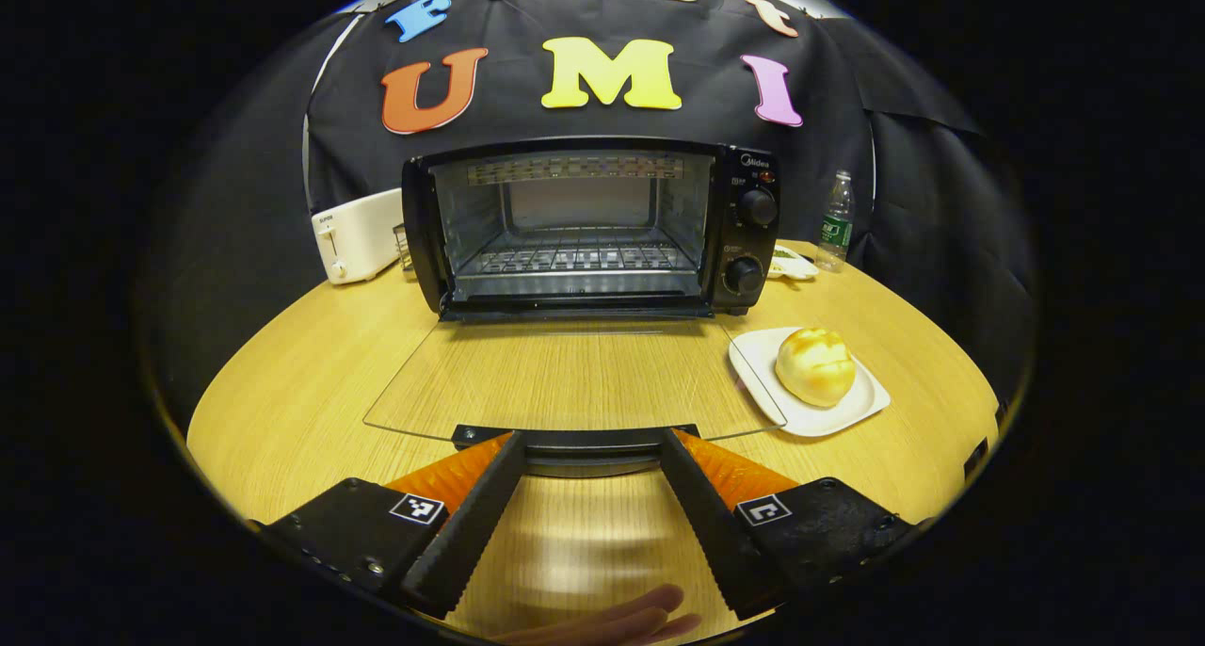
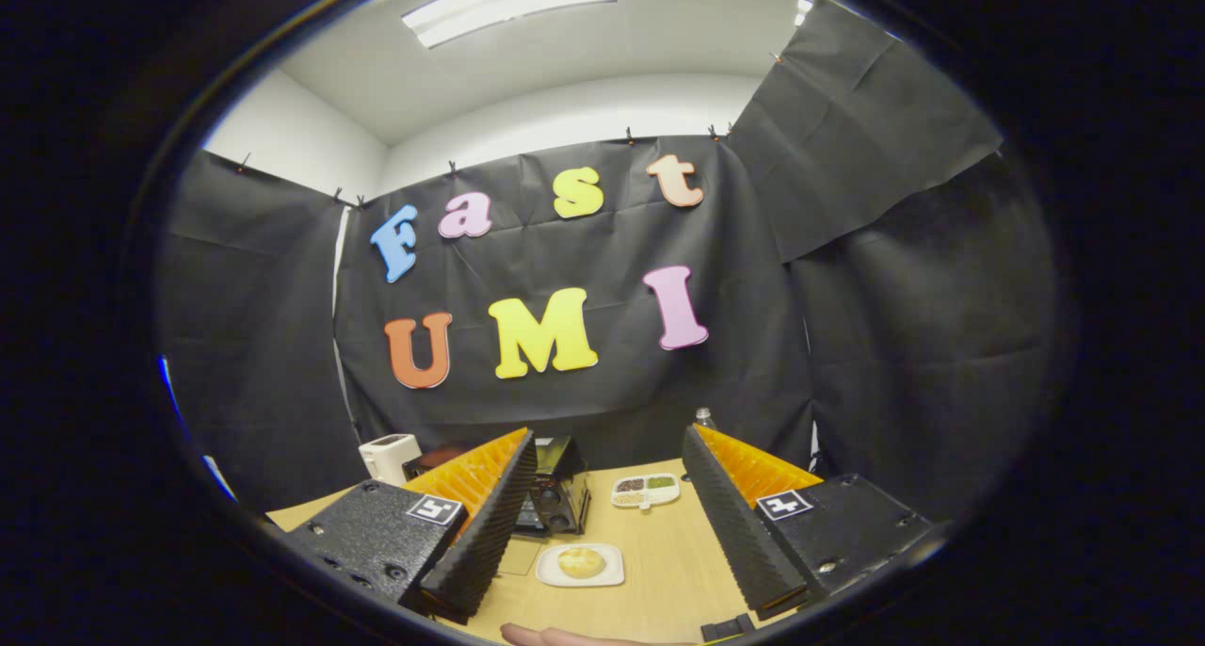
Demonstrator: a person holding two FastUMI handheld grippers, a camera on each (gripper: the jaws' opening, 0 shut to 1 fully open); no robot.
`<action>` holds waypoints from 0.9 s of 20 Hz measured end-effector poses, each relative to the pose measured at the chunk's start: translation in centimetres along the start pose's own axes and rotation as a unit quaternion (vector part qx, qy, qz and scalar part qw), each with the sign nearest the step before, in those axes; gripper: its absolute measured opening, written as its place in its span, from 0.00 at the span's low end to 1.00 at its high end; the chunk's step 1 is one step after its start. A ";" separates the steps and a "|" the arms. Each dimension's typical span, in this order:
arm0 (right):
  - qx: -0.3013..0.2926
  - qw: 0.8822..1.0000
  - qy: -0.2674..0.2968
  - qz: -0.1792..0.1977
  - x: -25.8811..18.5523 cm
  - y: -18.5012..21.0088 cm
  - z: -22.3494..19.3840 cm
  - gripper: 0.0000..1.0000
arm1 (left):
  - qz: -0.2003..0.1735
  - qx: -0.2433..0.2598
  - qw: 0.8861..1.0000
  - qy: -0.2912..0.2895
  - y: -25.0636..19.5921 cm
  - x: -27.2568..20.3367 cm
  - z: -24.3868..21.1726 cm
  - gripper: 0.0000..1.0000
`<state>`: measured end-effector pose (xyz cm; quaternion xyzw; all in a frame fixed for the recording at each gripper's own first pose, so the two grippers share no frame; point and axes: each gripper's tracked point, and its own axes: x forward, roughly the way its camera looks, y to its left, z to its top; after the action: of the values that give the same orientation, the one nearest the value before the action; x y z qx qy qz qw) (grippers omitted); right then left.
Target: Open the electric oven with the left hand, put the food in, and close the electric oven.
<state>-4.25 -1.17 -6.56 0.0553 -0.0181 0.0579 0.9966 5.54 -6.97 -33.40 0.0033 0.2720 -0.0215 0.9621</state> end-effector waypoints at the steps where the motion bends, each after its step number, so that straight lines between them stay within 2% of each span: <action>1: -0.001 1.000 0.002 0.000 0.1 0.1 -0.2 0.94 | 0.000 -0.005 1.000 0.007 0.0 0.0 -0.5 0.96; 3: -0.002 1.000 0.005 0.004 0.5 0.7 -0.6 0.94 | 0.001 -0.021 1.000 -0.004 0.7 -0.6 0.0 0.98; 8: -0.019 0.999 0.026 -0.003 2.4 1.1 -3.3 0.94 | 0.009 -0.049 0.997 -0.052 2.9 -3.8 3.7 0.95; 9: -0.018 0.999 0.033 -0.004 2.9 1.2 -4.0 0.94 | 0.011 -0.048 0.996 -0.068 3.3 -4.8 4.8 0.87; 10: -0.018 0.999 0.040 -0.007 3.4 1.3 -4.9 0.94 | 0.013 -0.051 0.995 -0.081 3.7 -5.9 5.6 0.94; 11: -0.019 0.999 0.046 -0.009 4.0 1.3 -5.8 0.94 | 0.017 -0.052 0.994 -0.090 4.0 -7.1 6.2 0.95; 12: -0.020 0.998 0.054 -0.011 4.5 1.3 -7.0 0.94 | 0.024 -0.054 0.993 -0.102 4.5 -8.3 7.0 0.87; 13: -0.023 0.998 0.064 -0.012 5.3 1.4 -8.3 0.94 | 0.025 -0.054 0.991 -0.117 4.7 -9.6 8.0 0.87; 14: -0.027 0.996 0.078 -0.012 5.9 1.6 -9.9 0.94 | 0.024 -0.049 0.990 -0.130 4.5 -10.7 9.0 0.94; 15: -0.033 0.995 0.093 -0.011 6.6 1.8 -11.2 0.95 | 0.026 -0.038 0.989 -0.143 4.7 -11.8 10.1 0.93; 16: -0.039 0.994 0.105 -0.009 7.2 1.9 -12.5 0.95 | 0.030 -0.029 0.987 -0.156 5.1 -13.1 11.1 0.83; 17: -0.045 0.992 0.114 -0.006 7.8 2.1 -13.7 0.95 | 0.035 -0.024 0.985 -0.168 5.5 -14.2 12.2 0.93; 18: -0.052 0.991 0.120 -0.001 8.4 2.4 -14.9 0.95 | 0.038 -0.024 0.983 -0.179 5.9 -15.3 13.4 0.93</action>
<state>4.23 3.87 -20.74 -0.0035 0.0990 0.0621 0.9931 -0.23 -0.69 -14.05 -0.0133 0.0958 0.0216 0.9951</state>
